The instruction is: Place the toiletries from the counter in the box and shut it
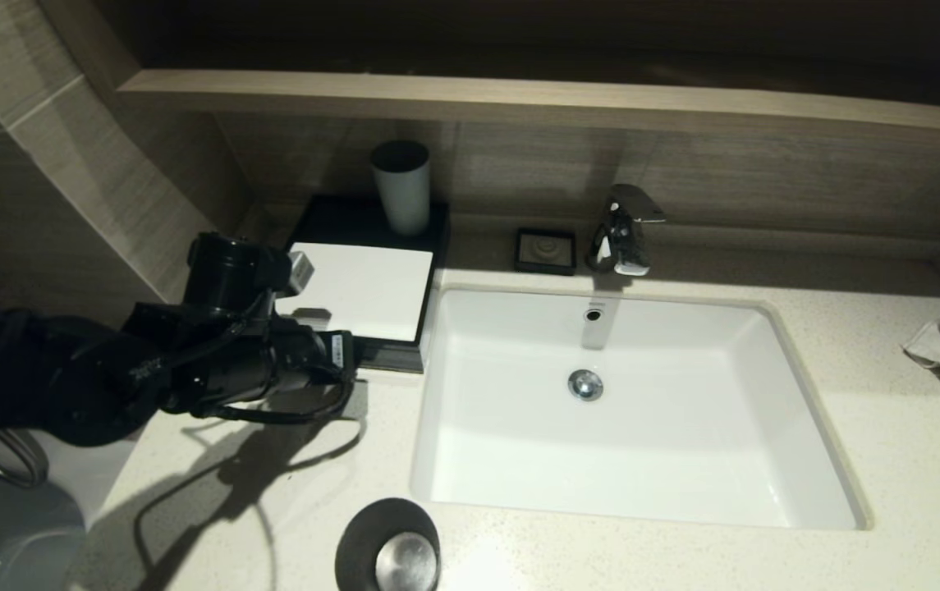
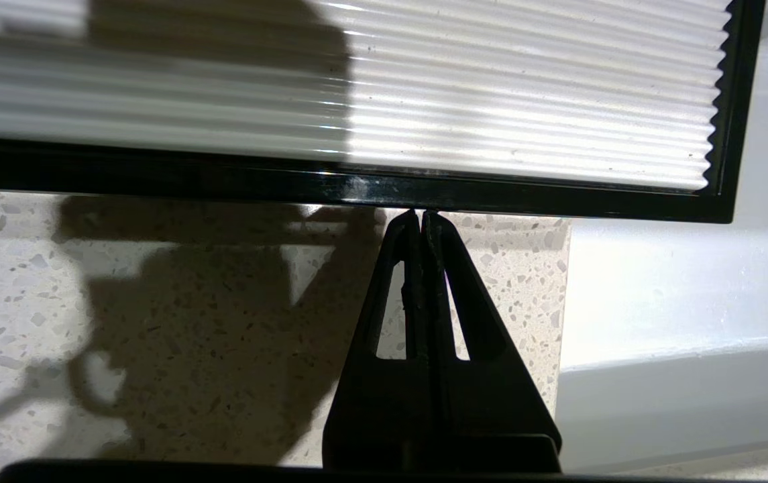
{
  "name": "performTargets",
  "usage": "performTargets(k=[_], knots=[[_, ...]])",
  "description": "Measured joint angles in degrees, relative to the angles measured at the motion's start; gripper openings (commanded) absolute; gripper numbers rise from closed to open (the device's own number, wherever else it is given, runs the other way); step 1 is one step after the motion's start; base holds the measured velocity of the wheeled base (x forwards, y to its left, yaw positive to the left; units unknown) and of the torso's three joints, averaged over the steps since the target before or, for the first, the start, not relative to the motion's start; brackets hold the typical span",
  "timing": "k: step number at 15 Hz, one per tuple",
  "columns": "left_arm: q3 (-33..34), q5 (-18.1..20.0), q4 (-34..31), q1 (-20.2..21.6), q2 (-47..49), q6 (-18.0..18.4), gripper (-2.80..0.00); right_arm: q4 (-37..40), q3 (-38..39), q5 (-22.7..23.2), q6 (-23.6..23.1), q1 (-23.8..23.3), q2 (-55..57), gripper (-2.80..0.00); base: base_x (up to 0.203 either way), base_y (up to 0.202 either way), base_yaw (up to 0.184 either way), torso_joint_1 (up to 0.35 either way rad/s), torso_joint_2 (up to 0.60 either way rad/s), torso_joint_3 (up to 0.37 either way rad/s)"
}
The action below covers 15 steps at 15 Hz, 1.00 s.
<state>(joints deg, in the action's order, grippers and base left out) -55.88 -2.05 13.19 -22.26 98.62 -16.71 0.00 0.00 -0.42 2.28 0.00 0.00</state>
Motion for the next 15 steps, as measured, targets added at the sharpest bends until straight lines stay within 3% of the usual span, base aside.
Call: performTargets(k=[11,15], knots=[[4.7,0.2,-2.4,-0.1,-5.8,0.8,-2.8,0.0,0.0,0.0,0.0,0.0,0.0,-2.8,0.0,0.0,0.0,0.0,0.0,0.0],[6.1,0.1,-3.0,-0.1,-8.2,3.1,-2.8,0.0,0.0,0.0,0.0,0.0,0.0,-2.8,0.0,0.0,0.0,0.0,0.0,0.0]])
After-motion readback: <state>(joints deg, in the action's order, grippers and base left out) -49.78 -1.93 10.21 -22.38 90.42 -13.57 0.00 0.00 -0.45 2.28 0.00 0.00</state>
